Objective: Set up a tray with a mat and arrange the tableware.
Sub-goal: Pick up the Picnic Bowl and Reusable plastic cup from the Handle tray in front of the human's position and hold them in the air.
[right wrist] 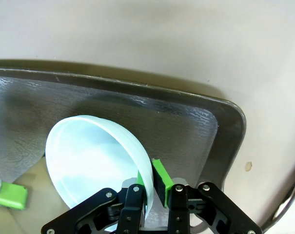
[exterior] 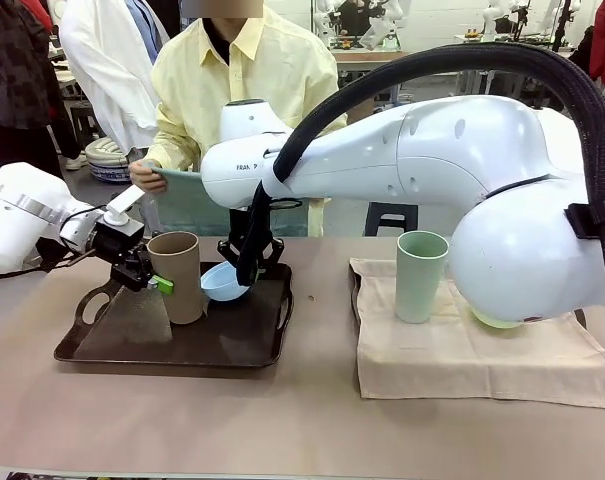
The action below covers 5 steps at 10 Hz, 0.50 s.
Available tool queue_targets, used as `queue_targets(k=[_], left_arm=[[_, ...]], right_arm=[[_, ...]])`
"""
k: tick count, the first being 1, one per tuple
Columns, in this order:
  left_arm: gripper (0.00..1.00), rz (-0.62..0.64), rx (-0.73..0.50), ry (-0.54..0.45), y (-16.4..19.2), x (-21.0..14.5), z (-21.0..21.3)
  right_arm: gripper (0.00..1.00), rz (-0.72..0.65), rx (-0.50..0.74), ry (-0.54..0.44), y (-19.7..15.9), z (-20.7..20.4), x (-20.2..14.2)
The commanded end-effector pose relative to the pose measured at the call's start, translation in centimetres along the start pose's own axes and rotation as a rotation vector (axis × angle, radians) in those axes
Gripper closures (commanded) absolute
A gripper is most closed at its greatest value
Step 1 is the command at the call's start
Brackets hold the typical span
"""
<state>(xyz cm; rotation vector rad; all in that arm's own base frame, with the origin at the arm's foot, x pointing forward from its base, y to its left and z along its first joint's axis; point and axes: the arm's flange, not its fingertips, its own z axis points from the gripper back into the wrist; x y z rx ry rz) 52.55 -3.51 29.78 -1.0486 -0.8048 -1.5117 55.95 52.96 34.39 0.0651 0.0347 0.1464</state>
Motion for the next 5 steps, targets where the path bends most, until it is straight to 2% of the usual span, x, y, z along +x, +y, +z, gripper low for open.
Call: queue_targets(k=[1,4,5], left_arm=[[0.0,0.002,-0.033,-0.033,0.1,-0.3,-1.8],[0.0,-0.021,-0.068,-0.045,0.3,-0.7,-3.2],[0.6,-0.023,-0.053,-0.048,0.4,-0.7,-3.0]], right_arm=[[0.93,-0.001,0.0,0.0,0.0,0.0,0.0],[0.93,-0.007,0.005,-0.002,-0.3,0.0,0.1],[0.93,-0.01,0.005,-0.002,-0.4,0.0,0.1]])
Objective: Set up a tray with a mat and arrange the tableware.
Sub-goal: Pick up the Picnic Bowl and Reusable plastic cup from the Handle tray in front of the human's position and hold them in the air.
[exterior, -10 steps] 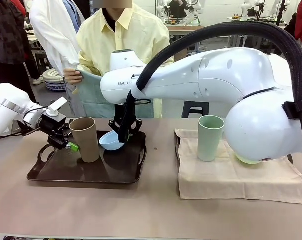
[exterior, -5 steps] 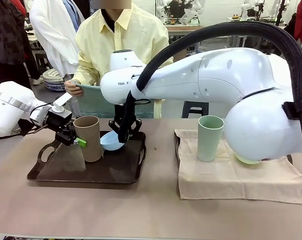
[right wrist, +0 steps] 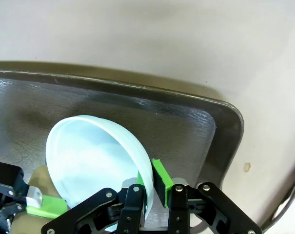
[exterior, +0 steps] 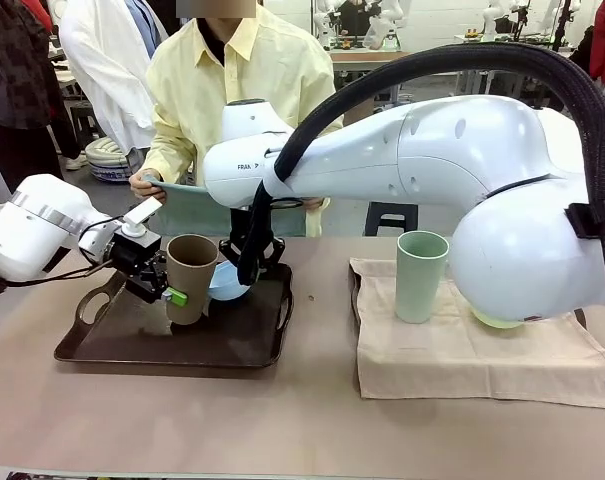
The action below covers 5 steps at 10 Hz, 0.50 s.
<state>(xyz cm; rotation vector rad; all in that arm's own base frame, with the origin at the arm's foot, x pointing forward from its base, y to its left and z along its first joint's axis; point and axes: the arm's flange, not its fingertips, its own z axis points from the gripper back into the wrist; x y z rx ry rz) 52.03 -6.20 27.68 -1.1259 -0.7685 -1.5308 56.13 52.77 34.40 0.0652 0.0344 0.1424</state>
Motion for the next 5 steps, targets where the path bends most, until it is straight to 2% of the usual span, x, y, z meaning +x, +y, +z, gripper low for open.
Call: queue_targets(k=[1,2,3,4,5], left_arm=[[0.6,-0.033,0.03,-0.026,0.2,0.3,0.7],[1.0,-0.031,0.043,-0.036,0.0,0.3,1.1],[0.65,-0.028,0.049,-0.051,0.0,0.5,1.6],[1.0,-0.026,0.051,-0.071,-0.1,0.6,2.2],[1.0,-0.031,0.056,-0.089,-0.4,1.0,3.0]], right_arm=[[0.93,-0.011,0.006,-0.003,-0.2,0.1,0.0],[0.93,-0.014,0.004,-0.003,-0.1,0.1,-0.1],[0.93,-0.017,0.003,-0.003,0.0,0.2,-0.1],[0.93,-0.02,-0.001,-0.002,0.0,0.2,-0.1],[0.93,-0.024,-0.007,-0.004,0.0,0.4,-0.2]])
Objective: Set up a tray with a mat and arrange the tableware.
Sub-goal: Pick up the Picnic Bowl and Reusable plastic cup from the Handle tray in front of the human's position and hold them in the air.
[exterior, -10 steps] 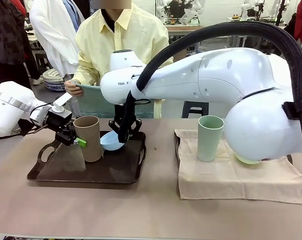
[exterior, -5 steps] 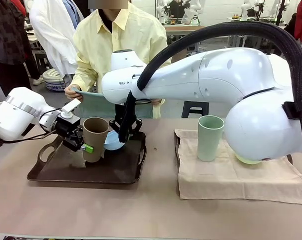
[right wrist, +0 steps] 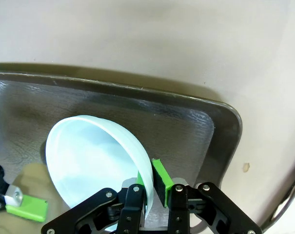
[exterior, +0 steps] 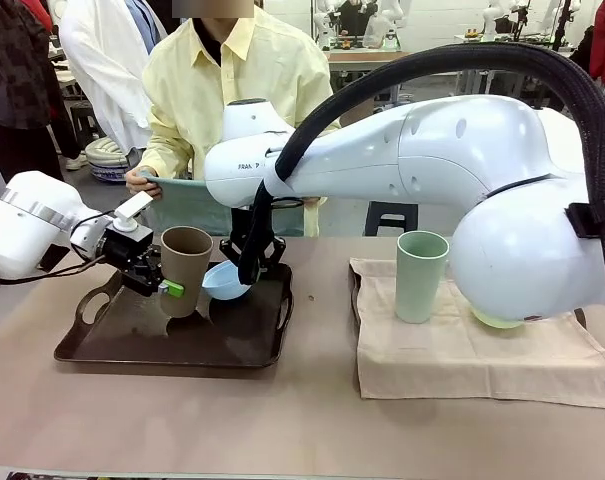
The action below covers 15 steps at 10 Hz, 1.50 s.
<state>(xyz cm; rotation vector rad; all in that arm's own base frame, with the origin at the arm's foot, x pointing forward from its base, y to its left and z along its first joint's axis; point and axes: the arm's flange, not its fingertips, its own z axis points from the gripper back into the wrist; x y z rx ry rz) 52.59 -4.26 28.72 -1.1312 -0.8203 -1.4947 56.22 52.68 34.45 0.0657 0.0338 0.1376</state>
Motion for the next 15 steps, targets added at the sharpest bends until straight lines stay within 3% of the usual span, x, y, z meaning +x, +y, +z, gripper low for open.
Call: queue_targets(k=[1,2,7,11,13,14,15], left_arm=[[1.0,-0.038,0.029,-0.08,-0.8,1.6,2.3],[0.65,-0.044,0.037,-0.097,-1.5,2.5,3.8],[0.65,-0.192,0.154,-0.172,-4.8,10.3,10.4],[0.65,-0.228,0.199,-0.213,-6.6,15.5,12.4],[0.65,-0.155,0.179,-0.175,-6.1,14.4,12.6],[0.65,-0.24,0.182,-0.183,-6.2,15.5,12.7],[0.65,-0.24,0.182,-0.183,-6.2,15.5,12.7]], right_arm=[[0.93,-0.014,-0.013,-0.018,0.2,1.4,-0.8],[0.93,-0.012,-0.011,-0.044,0.3,3.0,-1.6],[0.93,-0.05,-0.008,-0.247,-0.8,12.3,-9.3],[0.93,-0.094,0.03,-0.36,-3.0,16.3,-15.7],[0.93,-0.076,0.101,-0.393,-4.4,16.9,-16.6],[0.93,-0.064,0.045,-0.323,-1.8,17.8,-14.7],[0.93,-0.064,0.045,-0.323,-1.8,17.8,-14.7]])
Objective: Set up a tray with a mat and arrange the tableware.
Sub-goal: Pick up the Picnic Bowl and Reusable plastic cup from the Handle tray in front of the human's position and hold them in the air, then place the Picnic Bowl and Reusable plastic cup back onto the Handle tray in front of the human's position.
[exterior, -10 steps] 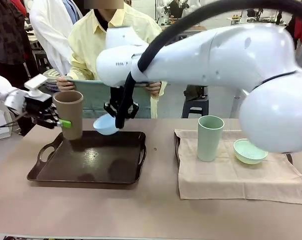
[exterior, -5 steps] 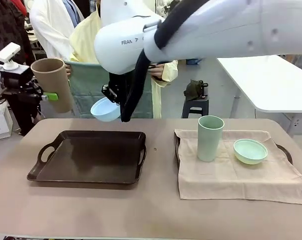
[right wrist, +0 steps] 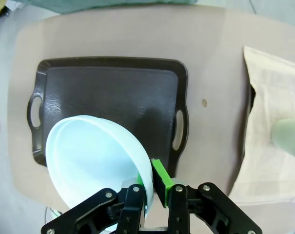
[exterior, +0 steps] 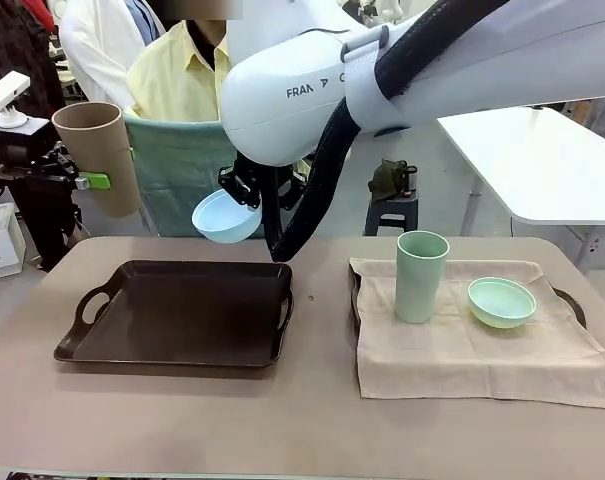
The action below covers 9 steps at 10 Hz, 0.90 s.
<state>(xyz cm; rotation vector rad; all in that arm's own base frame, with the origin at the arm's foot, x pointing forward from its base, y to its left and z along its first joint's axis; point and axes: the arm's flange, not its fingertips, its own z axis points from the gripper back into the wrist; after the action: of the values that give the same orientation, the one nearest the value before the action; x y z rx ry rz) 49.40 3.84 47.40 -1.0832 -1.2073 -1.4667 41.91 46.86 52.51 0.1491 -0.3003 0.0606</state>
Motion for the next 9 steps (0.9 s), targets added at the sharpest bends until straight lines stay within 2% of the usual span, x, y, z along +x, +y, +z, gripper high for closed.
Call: queue_targets(k=[1,9], left_arm=[[0.65,-0.029,0.0,-0.002,0.04,0.41,-0.03],[0.65,-0.029,0.0,-0.002,0.04,0.41,-0.03]], right_arm=[[0.93,0.001,-0.017,0.017,0.82,-0.35,0.65],[0.93,0.001,-0.017,0.017,0.82,-0.35,0.65]])
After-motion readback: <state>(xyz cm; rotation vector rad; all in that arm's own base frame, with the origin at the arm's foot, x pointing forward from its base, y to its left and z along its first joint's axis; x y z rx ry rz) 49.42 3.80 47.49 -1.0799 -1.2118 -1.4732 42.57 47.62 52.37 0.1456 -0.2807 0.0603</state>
